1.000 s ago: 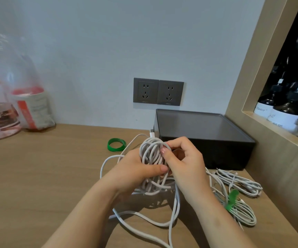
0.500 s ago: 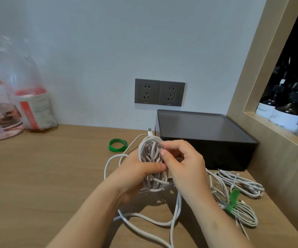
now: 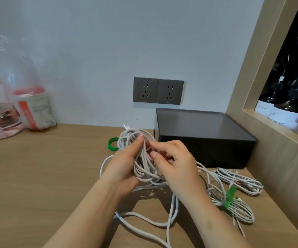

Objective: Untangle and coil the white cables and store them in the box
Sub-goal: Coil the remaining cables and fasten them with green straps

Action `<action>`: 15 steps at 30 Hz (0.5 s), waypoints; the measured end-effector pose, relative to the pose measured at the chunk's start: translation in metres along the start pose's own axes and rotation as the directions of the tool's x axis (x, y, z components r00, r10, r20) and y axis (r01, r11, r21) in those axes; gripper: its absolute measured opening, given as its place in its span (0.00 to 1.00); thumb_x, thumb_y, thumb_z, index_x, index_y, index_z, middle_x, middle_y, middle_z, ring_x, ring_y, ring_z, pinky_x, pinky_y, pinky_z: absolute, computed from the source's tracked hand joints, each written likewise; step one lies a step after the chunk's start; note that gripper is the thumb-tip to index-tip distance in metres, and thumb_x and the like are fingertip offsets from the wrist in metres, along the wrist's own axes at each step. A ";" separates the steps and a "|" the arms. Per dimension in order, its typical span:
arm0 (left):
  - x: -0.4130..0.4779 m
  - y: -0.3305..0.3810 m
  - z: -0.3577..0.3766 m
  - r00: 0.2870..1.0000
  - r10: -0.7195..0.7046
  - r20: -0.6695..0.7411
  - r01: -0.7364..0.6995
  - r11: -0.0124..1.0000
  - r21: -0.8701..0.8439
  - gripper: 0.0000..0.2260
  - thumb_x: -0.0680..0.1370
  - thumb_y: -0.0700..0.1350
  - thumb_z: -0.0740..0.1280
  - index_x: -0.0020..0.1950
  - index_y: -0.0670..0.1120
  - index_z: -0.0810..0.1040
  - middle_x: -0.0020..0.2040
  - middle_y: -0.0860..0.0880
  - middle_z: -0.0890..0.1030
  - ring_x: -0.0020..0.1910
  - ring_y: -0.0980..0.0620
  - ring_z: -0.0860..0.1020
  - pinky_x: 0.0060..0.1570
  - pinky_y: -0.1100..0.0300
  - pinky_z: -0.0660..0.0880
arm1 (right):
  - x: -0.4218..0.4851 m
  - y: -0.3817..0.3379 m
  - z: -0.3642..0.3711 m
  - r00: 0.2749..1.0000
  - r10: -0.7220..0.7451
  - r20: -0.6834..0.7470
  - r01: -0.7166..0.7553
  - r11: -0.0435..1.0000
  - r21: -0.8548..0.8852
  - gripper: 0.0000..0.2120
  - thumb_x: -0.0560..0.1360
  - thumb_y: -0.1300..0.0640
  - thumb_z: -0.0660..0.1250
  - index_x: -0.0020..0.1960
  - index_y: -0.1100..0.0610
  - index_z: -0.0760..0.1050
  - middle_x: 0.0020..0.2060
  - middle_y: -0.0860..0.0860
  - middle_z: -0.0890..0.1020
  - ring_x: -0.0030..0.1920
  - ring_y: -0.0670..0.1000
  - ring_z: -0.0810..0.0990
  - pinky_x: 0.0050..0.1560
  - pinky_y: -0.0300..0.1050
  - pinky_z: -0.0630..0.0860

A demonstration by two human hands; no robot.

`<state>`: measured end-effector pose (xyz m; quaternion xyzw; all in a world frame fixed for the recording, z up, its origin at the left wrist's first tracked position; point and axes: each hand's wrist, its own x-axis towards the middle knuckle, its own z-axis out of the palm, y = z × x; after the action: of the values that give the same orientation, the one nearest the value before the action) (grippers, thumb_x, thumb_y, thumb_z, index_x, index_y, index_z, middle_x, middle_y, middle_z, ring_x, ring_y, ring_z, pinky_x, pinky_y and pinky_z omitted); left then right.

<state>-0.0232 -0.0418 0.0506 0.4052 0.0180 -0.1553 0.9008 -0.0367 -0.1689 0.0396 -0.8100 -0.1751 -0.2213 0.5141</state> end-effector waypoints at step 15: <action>0.007 0.008 -0.007 0.968 0.217 -0.128 -0.208 0.975 0.076 0.06 0.73 0.39 0.67 0.48 0.39 0.78 0.36 0.44 0.82 0.34 0.50 0.82 0.31 0.58 0.81 | -0.004 -0.005 -0.004 0.962 0.014 0.274 0.005 0.998 -0.068 0.11 0.77 0.54 0.64 0.50 0.39 0.66 0.47 0.37 0.77 0.45 0.37 0.79 0.44 0.33 0.77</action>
<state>-0.0137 -0.0329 0.0506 0.4420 0.0306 -0.0305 0.8960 -0.0433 -0.1701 0.0430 -0.8502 -0.2350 -0.1116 0.4577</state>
